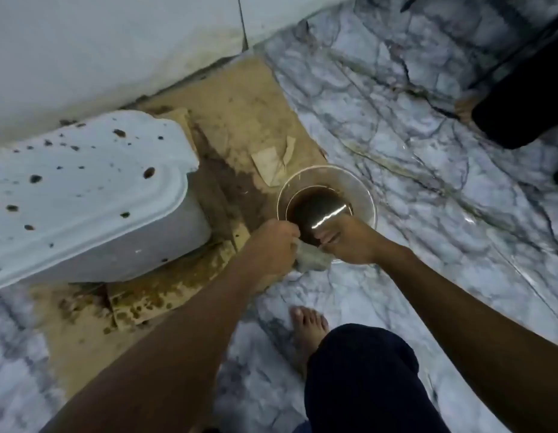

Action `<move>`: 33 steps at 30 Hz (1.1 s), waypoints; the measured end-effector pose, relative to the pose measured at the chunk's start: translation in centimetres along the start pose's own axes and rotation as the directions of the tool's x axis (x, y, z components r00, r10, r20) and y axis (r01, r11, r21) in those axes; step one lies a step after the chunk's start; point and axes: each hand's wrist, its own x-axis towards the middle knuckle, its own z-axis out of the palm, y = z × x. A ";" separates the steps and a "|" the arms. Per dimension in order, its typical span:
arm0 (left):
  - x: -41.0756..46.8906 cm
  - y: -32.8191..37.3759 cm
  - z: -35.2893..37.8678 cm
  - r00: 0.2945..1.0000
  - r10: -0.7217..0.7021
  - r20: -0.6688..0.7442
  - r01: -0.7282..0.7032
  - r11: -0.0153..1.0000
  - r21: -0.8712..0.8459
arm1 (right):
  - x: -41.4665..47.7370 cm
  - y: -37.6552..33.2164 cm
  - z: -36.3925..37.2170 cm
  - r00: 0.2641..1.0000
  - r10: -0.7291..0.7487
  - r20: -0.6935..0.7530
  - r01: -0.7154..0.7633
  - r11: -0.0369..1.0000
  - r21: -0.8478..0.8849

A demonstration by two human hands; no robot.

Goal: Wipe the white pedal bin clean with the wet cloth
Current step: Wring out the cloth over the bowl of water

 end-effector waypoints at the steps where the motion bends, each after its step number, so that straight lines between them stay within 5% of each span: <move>1: 1.4 -0.7 2.0 0.999 0.038 0.002 -0.038 0.999 0.019 | 1.3 1.7 1.5 1.000 0.001 -0.009 -0.001 1.000 -0.012; 8: 7.6 -3.4 9.0 0.984 0.122 0.128 -0.159 0.930 0.331 | 6.9 7.7 6.9 0.998 -0.031 0.063 0.042 0.981 -0.189; 12: 8.2 -4.6 9.3 0.987 0.076 0.143 -0.110 0.964 0.242 | 7.7 8.0 6.5 0.995 -0.099 0.005 0.099 0.984 -0.145; 17: 4.9 -4.4 7.2 0.990 0.123 -0.066 -0.118 0.991 0.069 | 7.0 5.5 5.1 0.969 -0.244 -0.023 0.242 0.967 -0.076; 24: -4.3 -5.1 0.2 0.949 0.114 -0.296 -0.097 0.993 0.068 | 3.0 -3.6 1.8 0.869 -0.487 -0.085 0.490 0.872 0.009; 30: -13.8 -6.0 -6.4 0.851 0.000 -0.525 -0.014 1.000 -0.024 | -0.9 -14.1 0.4 0.766 -0.621 -0.168 0.632 0.774 0.020; 33: -18.0 -6.8 -9.5 0.749 -0.038 -0.662 -0.023 0.996 -0.083 | -2.3 -18.9 -0.2 0.705 -0.683 -0.190 0.699 0.715 0.019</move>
